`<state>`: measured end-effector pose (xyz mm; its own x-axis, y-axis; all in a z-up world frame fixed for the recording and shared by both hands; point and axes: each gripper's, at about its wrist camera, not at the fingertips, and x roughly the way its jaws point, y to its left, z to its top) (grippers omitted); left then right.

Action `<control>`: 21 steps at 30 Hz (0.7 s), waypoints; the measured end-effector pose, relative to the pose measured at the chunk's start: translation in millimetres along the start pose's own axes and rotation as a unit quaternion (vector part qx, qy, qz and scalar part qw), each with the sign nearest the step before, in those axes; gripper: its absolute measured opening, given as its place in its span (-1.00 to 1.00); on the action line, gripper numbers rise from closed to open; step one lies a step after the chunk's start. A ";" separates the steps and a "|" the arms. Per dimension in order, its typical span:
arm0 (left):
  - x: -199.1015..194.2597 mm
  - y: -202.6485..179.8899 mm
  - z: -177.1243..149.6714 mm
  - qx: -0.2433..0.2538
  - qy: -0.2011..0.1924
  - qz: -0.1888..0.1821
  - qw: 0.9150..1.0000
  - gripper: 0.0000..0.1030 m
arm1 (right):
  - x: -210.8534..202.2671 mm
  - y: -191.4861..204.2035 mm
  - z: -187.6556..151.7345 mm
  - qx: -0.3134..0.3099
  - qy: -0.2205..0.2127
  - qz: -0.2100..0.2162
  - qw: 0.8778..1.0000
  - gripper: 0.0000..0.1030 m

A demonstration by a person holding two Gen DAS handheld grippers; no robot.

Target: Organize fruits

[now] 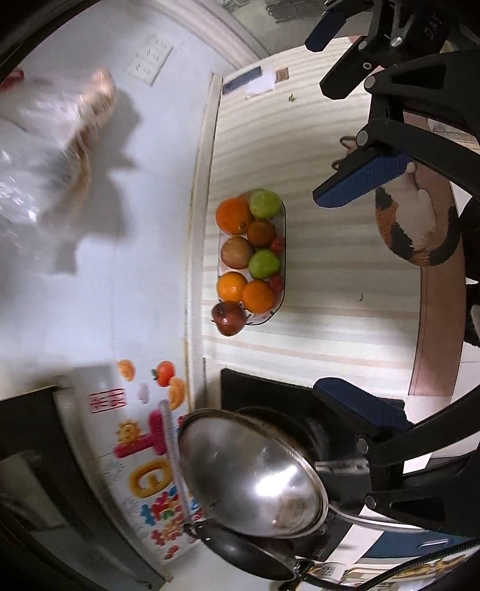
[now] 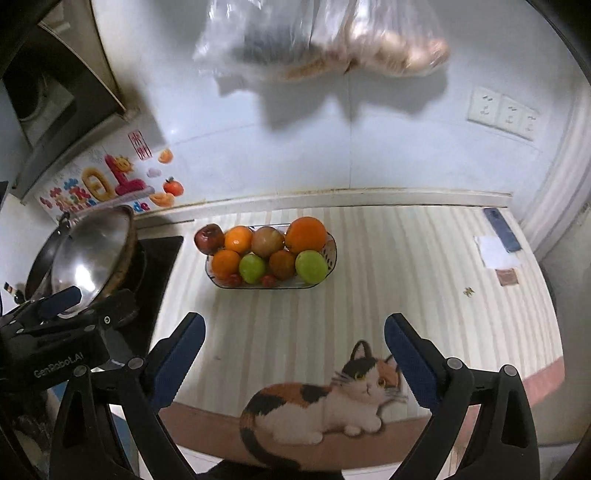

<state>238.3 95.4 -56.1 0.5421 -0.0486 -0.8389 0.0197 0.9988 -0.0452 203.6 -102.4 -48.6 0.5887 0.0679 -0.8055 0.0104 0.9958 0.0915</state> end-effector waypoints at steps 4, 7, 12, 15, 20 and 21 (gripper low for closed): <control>-30.5 4.6 -15.0 0.011 -0.020 -0.013 1.000 0.83 | -47.5 5.1 -17.1 0.014 -0.030 -0.011 0.999 0.94; -53.3 6.7 -28.6 0.017 -0.037 -0.015 0.999 0.83 | -79.9 8.1 -30.2 0.018 -0.051 -0.018 0.998 0.94; -88.2 4.1 -54.8 0.017 -0.055 -0.016 0.998 0.83 | -117.9 10.0 -50.4 0.017 -0.072 -0.016 0.997 0.94; -106.3 -0.3 -69.9 0.014 -0.065 -0.012 0.998 0.83 | -135.2 7.8 -64.8 0.017 -0.078 -0.006 0.997 0.94; -133.1 -7.0 -93.2 0.001 -0.078 -0.004 0.997 0.83 | -163.1 2.9 -86.9 0.007 -0.090 0.010 0.996 0.94; -137.3 -7.1 -96.8 -0.004 -0.080 -0.003 0.997 0.83 | -168.6 2.0 -90.5 0.004 -0.093 0.011 0.996 0.94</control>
<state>82.4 94.3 6.9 0.6692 -0.0518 -0.7412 0.0172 0.9984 -0.0543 31.3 -106.2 34.4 0.7281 0.0758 -0.6813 0.0018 0.9937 0.1125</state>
